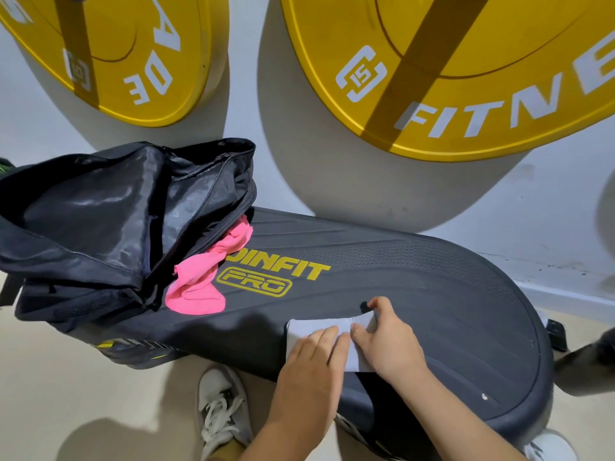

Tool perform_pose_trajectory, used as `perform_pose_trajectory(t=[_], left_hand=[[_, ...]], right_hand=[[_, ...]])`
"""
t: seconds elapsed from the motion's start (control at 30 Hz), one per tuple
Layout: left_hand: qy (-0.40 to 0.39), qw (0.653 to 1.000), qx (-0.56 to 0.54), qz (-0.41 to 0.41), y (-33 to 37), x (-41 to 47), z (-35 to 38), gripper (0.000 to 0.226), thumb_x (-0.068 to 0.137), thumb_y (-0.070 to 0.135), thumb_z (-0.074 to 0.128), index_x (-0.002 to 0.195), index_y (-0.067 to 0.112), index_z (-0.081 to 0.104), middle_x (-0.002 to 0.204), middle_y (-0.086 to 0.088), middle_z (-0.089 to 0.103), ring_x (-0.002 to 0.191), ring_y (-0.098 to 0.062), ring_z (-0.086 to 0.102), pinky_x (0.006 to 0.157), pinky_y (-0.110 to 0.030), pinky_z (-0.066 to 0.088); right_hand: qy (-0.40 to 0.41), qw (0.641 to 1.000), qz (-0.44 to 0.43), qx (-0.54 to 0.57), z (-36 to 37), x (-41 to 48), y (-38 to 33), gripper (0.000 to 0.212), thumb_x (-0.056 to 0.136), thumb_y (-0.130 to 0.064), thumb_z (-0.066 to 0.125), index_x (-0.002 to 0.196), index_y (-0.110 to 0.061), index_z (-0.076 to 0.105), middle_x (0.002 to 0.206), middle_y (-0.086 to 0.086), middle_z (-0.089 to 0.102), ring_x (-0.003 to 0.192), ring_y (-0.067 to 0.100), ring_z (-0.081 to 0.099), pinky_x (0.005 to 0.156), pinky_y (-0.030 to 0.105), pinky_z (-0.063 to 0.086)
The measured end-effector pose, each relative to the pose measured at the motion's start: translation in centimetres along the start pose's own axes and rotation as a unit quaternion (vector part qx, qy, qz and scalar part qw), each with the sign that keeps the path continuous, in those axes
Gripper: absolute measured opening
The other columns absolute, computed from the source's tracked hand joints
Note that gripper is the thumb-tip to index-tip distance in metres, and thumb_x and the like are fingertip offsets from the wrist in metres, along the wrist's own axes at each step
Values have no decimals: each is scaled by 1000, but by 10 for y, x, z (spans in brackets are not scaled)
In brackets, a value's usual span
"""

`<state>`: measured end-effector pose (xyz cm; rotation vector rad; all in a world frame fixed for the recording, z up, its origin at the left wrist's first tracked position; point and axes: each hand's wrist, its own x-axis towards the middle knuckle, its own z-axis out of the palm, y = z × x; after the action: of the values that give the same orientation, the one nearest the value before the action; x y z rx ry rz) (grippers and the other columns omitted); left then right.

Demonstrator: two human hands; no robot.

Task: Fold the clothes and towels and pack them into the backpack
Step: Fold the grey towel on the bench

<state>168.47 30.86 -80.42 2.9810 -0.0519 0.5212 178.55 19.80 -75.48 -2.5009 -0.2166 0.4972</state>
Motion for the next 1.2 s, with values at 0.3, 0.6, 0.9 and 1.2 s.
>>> perform_pose_trajectory(t=[0.3,0.6,0.9,1.2], left_hand=[[-10,999,8,-40,-3,26,1,38,70,14,35,99,21,59,90,2,66,81,-18,64,67,-27,52],[-184,957,-100,-202,-25,73,-29,41,58,31,74,95,27,56,79,3,64,77,-24,62,66,-30,48],[44,618,-691,-371,0,65,-103,64,63,16,74,122,20,50,109,-16,69,93,-29,69,80,-42,57],[21,709,-641,-295,-11,43,-187,73,57,23,79,124,33,51,112,0,67,98,-11,66,85,-26,53]], right_hand=[[-4,926,-320,-200,-11,0,46,65,64,-30,74,124,-40,50,135,-17,53,125,11,53,71,34,38],[-117,965,-86,218,-29,27,16,37,58,-23,79,93,-19,66,88,4,71,74,12,63,74,37,52],[-186,919,-69,339,-62,-39,-61,26,97,-40,50,105,-20,65,96,-2,72,75,2,67,58,13,46],[-77,941,-245,221,-85,-103,-81,30,99,-23,48,106,-50,58,107,-13,65,102,1,58,88,23,45]])
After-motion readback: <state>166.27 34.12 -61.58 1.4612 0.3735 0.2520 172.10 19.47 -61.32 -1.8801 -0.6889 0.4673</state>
